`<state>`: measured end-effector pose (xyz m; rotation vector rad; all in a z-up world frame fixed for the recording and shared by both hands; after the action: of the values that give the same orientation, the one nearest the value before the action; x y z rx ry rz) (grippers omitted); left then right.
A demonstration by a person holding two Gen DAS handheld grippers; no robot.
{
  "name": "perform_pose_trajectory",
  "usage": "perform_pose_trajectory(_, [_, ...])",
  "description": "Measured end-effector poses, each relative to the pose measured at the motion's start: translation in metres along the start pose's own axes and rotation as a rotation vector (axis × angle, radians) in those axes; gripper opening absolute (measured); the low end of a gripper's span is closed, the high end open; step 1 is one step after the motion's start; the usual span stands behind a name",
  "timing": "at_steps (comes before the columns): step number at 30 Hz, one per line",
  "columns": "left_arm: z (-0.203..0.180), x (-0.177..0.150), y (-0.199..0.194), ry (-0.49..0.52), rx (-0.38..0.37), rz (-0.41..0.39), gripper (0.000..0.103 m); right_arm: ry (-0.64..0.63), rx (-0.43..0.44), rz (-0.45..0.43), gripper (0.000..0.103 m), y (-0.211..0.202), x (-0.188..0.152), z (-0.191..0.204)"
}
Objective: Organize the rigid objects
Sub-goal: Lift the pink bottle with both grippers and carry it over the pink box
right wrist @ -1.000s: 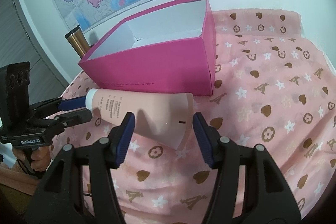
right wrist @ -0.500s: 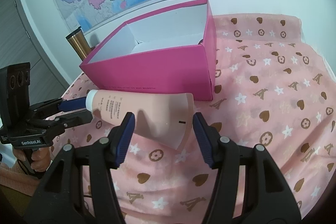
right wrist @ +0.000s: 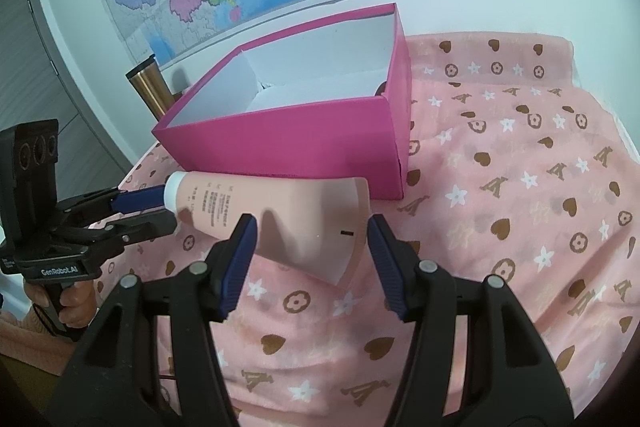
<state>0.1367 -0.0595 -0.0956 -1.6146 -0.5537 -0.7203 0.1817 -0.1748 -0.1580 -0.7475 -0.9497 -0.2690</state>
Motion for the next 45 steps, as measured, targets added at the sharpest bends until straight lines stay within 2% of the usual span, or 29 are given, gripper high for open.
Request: perform_pose_trajectory(45, [0.000,0.021,-0.001,-0.014,-0.003,-0.044,0.053,-0.034,-0.007,-0.055,0.060,-0.009,0.021,0.003])
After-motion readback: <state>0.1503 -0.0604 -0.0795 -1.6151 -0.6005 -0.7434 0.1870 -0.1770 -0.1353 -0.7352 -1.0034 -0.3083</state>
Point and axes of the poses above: each gripper's, at about its wrist camera, not at the fingertips, and y roughly the way its jaws point, z to its left, x to its top, the point moved 10 cm from there along y, roughly the way its jaws point, and after that the axes turned 7 degrees about x, right-handed, at the moved point
